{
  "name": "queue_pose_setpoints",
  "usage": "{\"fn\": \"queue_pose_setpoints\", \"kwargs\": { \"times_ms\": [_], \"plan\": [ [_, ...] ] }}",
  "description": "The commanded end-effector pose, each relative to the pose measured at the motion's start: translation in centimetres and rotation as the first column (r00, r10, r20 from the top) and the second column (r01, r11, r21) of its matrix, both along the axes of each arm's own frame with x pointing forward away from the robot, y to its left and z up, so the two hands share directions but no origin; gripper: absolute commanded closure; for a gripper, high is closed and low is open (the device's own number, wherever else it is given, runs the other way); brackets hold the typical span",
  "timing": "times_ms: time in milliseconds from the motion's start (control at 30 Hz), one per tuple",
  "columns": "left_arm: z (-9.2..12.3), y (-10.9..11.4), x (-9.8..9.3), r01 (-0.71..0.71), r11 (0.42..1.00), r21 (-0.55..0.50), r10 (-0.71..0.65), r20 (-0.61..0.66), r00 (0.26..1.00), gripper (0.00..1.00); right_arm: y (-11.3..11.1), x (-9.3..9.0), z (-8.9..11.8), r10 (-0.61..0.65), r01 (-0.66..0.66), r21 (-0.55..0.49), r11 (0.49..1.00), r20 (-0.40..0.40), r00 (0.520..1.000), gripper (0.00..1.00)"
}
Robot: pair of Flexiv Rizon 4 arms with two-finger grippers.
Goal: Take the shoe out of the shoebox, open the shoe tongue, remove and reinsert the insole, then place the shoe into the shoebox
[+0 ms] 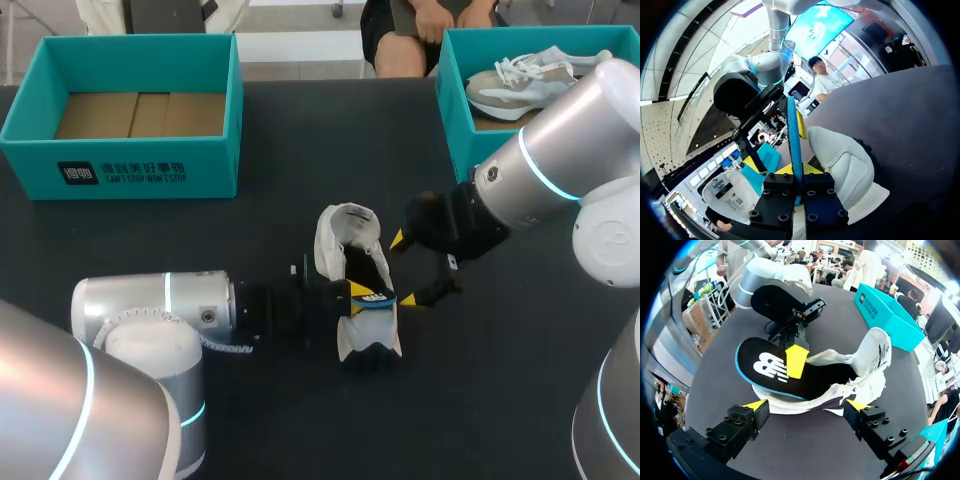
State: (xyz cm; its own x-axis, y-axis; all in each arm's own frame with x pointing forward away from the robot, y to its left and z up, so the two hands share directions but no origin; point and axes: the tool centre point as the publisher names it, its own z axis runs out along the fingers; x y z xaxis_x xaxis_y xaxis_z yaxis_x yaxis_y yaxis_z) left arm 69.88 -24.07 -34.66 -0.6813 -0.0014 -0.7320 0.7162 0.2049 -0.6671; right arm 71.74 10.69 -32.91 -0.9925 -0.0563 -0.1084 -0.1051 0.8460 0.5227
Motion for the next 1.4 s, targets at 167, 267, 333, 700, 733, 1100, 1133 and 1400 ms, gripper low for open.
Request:
{"fn": "queue_pose_setpoints", "kwargs": {
  "times_ms": [167,267,333,700,733,1100,1133,1400],
  "plan": [
    [-0.9,0.1,1.7,-0.033,0.999,0.035,0.033,0.003,0.999,1.0,0.1,-0.1,0.0,-0.002,0.002,-0.003,1.0,0.001,1.0,0.0],
    [-0.3,0.4,1.1,-0.031,0.999,0.017,0.031,-0.001,1.0,0.91,0.1,-0.1,0.0,-0.002,0.002,-0.003,1.0,0.001,1.0,0.0],
    [0.1,0.4,0.6,-0.027,1.0,0.003,0.027,0.0,1.0,0.75,0.1,-0.1,0.0,-0.002,0.002,-0.003,1.0,0.001,1.0,0.0],
    [1.5,0.2,-1.4,0.017,0.999,-0.032,-0.016,0.013,1.0,0.78,0.1,-0.1,0.0,-0.002,0.002,-0.003,1.0,0.001,1.0,0.0],
    [1.5,0.1,-1.5,0.022,0.999,-0.035,-0.021,0.01,1.0,0.8,0.1,-0.1,0.0,-0.002,0.002,-0.003,1.0,0.001,1.0,0.0],
    [-0.3,0.1,-0.4,0.022,1.0,0.002,-0.022,-0.008,1.0,1.0,0.1,-0.1,0.0,-0.002,0.002,-0.003,1.0,0.001,1.0,0.0],
    [-0.4,0.3,-0.2,0.018,1.0,0.004,-0.018,-0.007,1.0,1.0,0.1,-0.1,0.0,-0.002,0.002,-0.003,1.0,0.001,1.0,0.0],
    [-0.4,0.9,-0.1,0.002,1.0,0.01,-0.001,-0.008,1.0,1.0,0.1,-0.1,0.0,-0.002,0.002,-0.003,1.0,0.001,1.0,0.0]
  ]
}}
